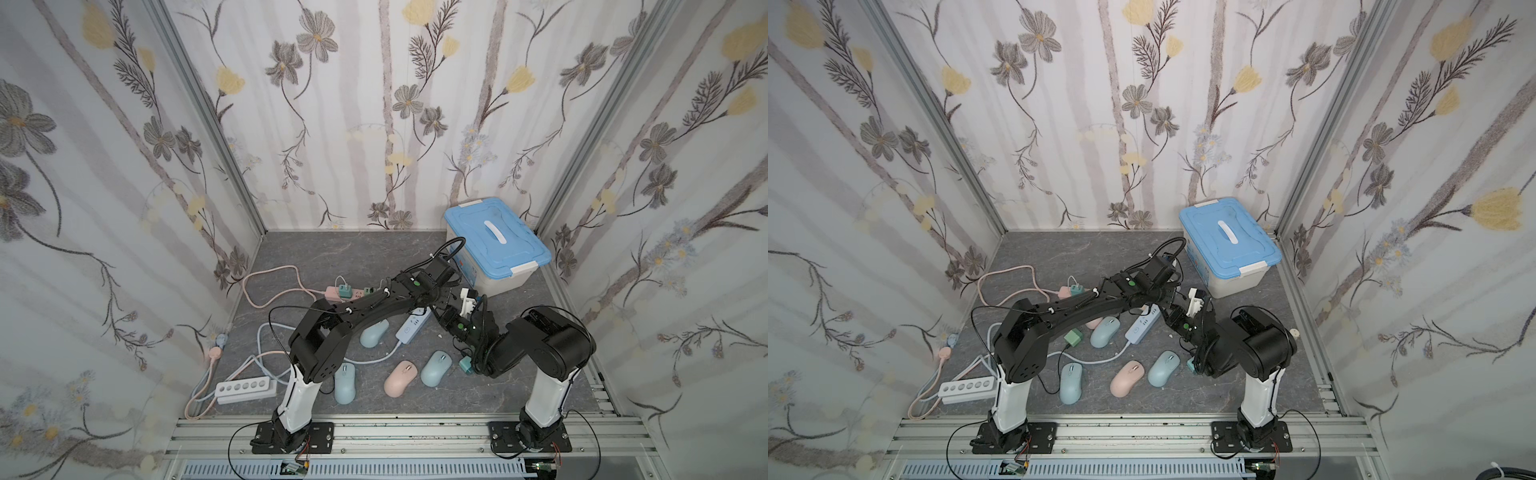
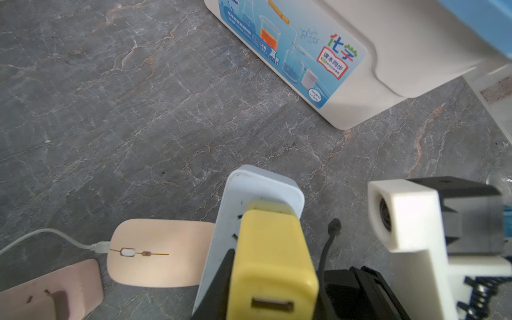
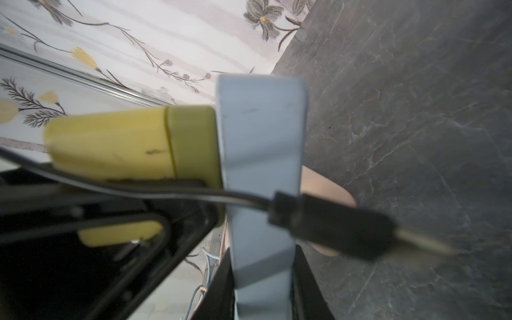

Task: Unplug the wireless mouse
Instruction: Remove the plug from the socket.

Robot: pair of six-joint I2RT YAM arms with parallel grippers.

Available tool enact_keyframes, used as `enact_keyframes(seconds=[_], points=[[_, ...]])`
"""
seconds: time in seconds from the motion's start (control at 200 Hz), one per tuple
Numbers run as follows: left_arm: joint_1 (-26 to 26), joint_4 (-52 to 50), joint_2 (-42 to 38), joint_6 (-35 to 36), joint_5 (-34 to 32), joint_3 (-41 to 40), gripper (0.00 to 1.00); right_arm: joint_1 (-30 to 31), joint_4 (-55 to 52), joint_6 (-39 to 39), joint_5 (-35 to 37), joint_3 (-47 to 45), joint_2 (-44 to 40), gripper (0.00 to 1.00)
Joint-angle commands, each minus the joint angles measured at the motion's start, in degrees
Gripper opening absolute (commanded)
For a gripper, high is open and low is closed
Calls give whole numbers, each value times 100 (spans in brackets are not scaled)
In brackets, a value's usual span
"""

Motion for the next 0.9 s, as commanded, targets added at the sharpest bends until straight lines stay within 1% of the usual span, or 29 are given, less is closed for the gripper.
enact_keyframes(seconds=[0.0,0.075,0.15,0.19,0.3,0.33,0.39,0.47,0.545,0.674,0.724,0.774,0.824,0.894], points=[[-59,-886,102,-447,1365,658,0,26,-322,66,-18,78,-19,0],[40,-1182,150,-413,1513,817,0,36,-339,53,-7,76,-46,0],[45,-873,19,-378,1431,585,0,43,-339,52,-2,71,-57,0],[39,-483,-122,-403,1436,311,0,43,-339,66,11,67,-61,0],[-116,1536,-739,-285,1377,-956,0,61,-334,109,59,71,-49,0],[-157,1962,-839,-266,1352,-1195,0,57,-339,118,65,76,-44,0],[-234,2379,-848,-248,1304,-1342,0,78,-366,154,95,84,-23,0],[-296,2678,-775,-216,1291,-1416,0,93,-362,192,104,94,4,0],[-284,2778,-712,-349,1403,-1449,0,97,-370,210,124,102,9,0],[-74,2112,-472,-879,2142,-971,0,105,-383,193,129,93,12,0],[-35,1779,-457,-999,2267,-818,0,98,-388,193,139,92,22,0],[-1,1730,-504,-1058,2474,-804,0,101,-371,198,148,85,38,0],[15,1626,-525,-1103,2490,-771,0,102,-350,208,148,93,58,0],[4,1806,-599,-1050,2339,-896,0,110,-335,238,148,111,95,0]])
